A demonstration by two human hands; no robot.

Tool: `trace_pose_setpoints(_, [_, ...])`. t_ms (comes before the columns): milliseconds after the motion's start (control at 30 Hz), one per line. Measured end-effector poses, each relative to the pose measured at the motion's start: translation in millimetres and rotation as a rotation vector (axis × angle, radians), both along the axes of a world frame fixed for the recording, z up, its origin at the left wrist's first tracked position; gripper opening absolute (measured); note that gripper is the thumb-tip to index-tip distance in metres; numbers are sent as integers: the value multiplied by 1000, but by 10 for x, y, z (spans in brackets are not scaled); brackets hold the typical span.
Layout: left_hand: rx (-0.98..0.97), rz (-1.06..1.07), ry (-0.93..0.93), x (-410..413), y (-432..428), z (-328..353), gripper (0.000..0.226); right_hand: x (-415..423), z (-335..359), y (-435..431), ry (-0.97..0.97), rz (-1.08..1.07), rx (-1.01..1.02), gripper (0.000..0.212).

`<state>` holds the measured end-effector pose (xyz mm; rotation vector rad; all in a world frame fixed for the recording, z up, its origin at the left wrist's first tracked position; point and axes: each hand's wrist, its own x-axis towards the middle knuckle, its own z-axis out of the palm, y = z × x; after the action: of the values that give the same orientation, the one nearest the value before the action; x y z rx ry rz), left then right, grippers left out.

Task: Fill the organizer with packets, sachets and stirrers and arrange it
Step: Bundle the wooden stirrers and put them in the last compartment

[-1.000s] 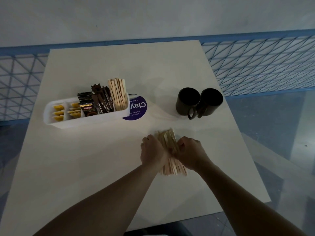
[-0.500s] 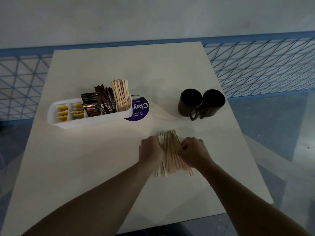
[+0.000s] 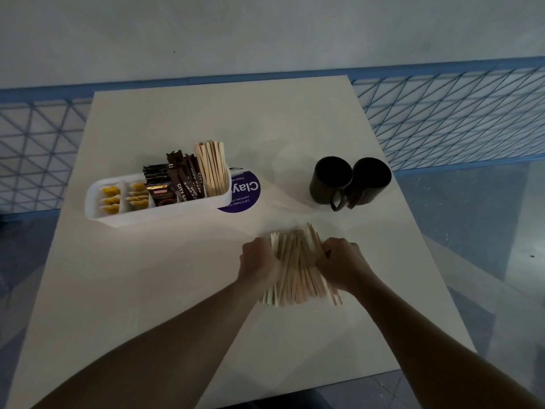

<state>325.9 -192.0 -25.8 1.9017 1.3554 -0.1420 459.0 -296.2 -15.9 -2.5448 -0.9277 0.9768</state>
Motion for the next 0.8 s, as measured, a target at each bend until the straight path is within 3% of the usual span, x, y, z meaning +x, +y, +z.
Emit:
trace_pose_setpoints(333, [-105, 69, -62, -74, 197, 115, 24, 44, 75, 91, 71, -69, -21, 16])
trace_pose_setpoints(500, [-141, 129, -137, -81, 313, 205, 18, 11, 155, 209, 23, 1, 46, 17])
trace_pose_setpoints(800, [-155, 269, -366, -56, 657, 483, 23, -164, 429, 771, 265, -71, 278, 22])
